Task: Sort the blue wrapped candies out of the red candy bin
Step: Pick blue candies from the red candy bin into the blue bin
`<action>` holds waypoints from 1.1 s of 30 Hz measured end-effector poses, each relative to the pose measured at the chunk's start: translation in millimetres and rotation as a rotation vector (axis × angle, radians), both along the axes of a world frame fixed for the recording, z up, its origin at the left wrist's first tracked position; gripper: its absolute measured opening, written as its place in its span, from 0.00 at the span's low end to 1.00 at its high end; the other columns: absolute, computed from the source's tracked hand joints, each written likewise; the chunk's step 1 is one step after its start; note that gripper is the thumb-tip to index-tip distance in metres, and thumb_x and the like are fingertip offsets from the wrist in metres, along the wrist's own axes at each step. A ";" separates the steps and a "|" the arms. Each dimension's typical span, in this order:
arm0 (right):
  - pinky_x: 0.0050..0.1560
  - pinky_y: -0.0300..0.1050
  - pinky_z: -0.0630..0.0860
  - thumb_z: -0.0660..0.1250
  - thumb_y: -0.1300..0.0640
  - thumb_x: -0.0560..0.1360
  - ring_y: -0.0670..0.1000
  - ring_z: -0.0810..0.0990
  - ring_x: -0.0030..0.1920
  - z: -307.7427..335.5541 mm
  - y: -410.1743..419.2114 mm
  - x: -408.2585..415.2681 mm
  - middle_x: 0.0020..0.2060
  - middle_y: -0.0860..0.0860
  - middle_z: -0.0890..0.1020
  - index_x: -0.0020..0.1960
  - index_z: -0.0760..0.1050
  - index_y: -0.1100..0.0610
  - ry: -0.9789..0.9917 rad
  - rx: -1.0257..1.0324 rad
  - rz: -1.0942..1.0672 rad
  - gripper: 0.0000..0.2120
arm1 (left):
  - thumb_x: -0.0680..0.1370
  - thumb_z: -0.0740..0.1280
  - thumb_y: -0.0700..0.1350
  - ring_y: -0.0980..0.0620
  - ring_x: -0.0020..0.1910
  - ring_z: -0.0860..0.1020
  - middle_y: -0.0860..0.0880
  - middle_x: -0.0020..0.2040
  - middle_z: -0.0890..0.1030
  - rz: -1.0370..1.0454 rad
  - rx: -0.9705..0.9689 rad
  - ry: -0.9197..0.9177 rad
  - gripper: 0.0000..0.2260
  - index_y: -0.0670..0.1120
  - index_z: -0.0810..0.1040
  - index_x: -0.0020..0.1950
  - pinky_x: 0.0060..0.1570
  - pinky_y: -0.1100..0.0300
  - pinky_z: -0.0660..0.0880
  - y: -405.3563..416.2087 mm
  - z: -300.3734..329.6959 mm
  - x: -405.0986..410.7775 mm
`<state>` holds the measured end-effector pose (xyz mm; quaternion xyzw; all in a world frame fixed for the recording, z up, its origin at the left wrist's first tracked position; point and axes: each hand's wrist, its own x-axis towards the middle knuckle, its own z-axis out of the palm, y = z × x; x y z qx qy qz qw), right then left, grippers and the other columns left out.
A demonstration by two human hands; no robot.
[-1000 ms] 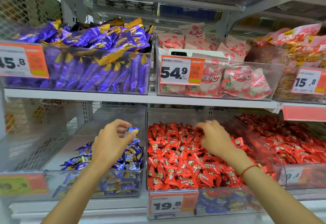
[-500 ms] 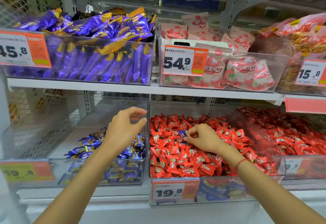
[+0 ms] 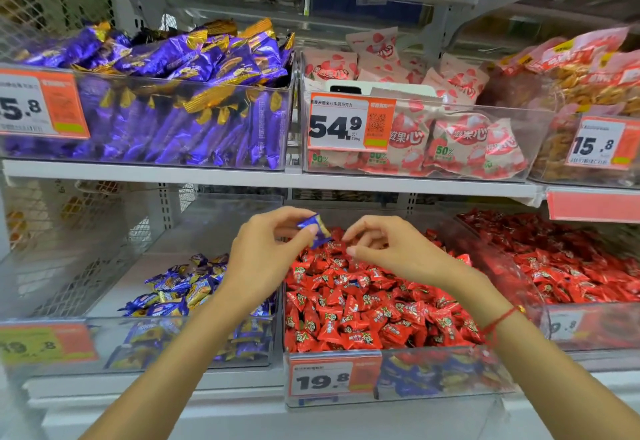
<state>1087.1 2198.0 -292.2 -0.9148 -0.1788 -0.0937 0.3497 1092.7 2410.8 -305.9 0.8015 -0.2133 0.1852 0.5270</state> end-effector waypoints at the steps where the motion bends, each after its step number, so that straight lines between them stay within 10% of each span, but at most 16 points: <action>1: 0.48 0.42 0.76 0.68 0.56 0.77 0.48 0.82 0.42 -3.0 -6.0 7.6 0.40 0.51 0.84 0.51 0.79 0.53 0.005 -0.067 -0.042 0.04 | 0.76 0.70 0.49 0.63 0.45 0.81 0.59 0.42 0.84 0.073 0.038 0.003 0.06 0.62 0.80 0.47 0.52 0.53 0.78 7.4 -1.0 4.1; 8: 0.62 0.47 0.74 0.68 0.50 0.76 0.46 0.79 0.55 -27.8 -13.5 49.7 0.55 0.47 0.83 0.56 0.82 0.52 0.194 -0.358 -0.136 0.11 | 0.78 0.65 0.57 0.52 0.63 0.76 0.55 0.63 0.79 0.257 0.351 0.155 0.17 0.59 0.74 0.66 0.58 0.53 0.72 27.4 -15.4 17.8; 14: 0.39 0.33 0.72 0.60 0.69 0.74 0.45 0.76 0.41 -25.0 -15.4 54.5 0.43 0.44 0.78 0.62 0.79 0.55 0.441 -0.637 -0.186 0.20 | 0.79 0.62 0.57 0.54 0.68 0.70 0.58 0.71 0.69 0.119 0.476 0.117 0.19 0.57 0.69 0.70 0.62 0.56 0.68 10.9 -27.6 12.3; 20: 0.62 0.49 0.74 0.66 0.53 0.77 0.54 0.76 0.63 -44.7 -5.4 56.0 0.63 0.51 0.77 0.64 0.77 0.53 0.316 -0.832 -0.320 0.16 | 0.81 0.56 0.58 0.51 0.65 0.73 0.55 0.75 0.64 0.154 0.479 0.152 0.23 0.55 0.60 0.76 0.53 0.57 0.69 12.0 -37.4 12.9; 26: 0.53 0.45 0.76 0.67 0.58 0.75 0.51 0.80 0.54 -48.6 -6.8 44.4 0.53 0.47 0.83 0.49 0.83 0.50 0.140 -0.673 -0.349 0.08 | 0.81 0.57 0.56 0.49 0.66 0.73 0.51 0.72 0.71 0.206 0.516 0.138 0.23 0.54 0.63 0.76 0.57 0.55 0.70 11.9 -30.8 4.3; 33: 0.38 0.28 0.72 0.67 0.57 0.77 0.43 0.77 0.41 -37.1 -18.7 10.4 0.43 0.45 0.82 0.46 0.81 0.54 0.062 0.337 -0.405 0.04 | 0.80 0.62 0.53 0.57 0.63 0.71 0.60 0.67 0.74 0.154 0.456 -0.068 0.13 0.57 0.75 0.64 0.58 0.59 0.68 -2.4 -19.1 -0.3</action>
